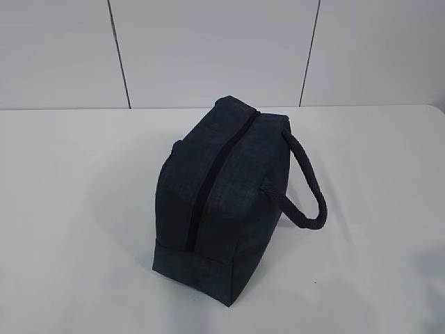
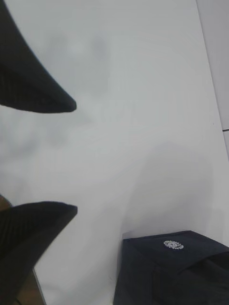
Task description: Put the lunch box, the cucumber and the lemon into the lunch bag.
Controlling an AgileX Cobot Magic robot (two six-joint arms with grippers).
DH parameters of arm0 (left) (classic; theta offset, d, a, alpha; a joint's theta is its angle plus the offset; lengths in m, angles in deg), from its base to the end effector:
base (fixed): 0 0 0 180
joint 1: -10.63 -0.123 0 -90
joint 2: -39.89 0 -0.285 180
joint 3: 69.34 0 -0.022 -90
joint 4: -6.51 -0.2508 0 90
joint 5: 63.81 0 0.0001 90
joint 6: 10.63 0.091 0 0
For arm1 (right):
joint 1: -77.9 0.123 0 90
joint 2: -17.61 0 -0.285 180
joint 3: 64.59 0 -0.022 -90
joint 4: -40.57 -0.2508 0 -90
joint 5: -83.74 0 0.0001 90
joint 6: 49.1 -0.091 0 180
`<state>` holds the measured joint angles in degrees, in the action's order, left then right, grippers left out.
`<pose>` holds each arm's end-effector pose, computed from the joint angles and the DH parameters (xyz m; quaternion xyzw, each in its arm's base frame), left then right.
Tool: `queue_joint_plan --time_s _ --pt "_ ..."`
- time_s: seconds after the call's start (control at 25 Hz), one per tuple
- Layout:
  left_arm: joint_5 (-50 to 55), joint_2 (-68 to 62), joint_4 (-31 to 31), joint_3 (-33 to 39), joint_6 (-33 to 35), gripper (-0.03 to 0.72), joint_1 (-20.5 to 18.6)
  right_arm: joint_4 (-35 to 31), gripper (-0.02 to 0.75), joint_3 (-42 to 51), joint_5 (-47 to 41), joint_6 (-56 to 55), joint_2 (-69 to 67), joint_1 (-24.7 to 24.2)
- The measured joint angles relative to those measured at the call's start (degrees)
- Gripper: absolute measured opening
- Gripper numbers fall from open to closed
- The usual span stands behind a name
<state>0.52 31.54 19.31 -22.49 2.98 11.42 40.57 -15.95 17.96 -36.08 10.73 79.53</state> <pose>-0.0109 -0.0180 0.2823 0.1164 0.8507 -0.0546 0.5097 -0.0110 -0.0003 0.2699 -0.1111 0.8645 -0.0486 0.4877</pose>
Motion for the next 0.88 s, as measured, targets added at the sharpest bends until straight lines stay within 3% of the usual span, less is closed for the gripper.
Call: queue_joint_plan --time_s 0.88 --pt "0.00 0.00 0.00 0.00 0.00 0.431 0.00 0.00 0.559 0.00 0.00 0.00 0.00 0.00"
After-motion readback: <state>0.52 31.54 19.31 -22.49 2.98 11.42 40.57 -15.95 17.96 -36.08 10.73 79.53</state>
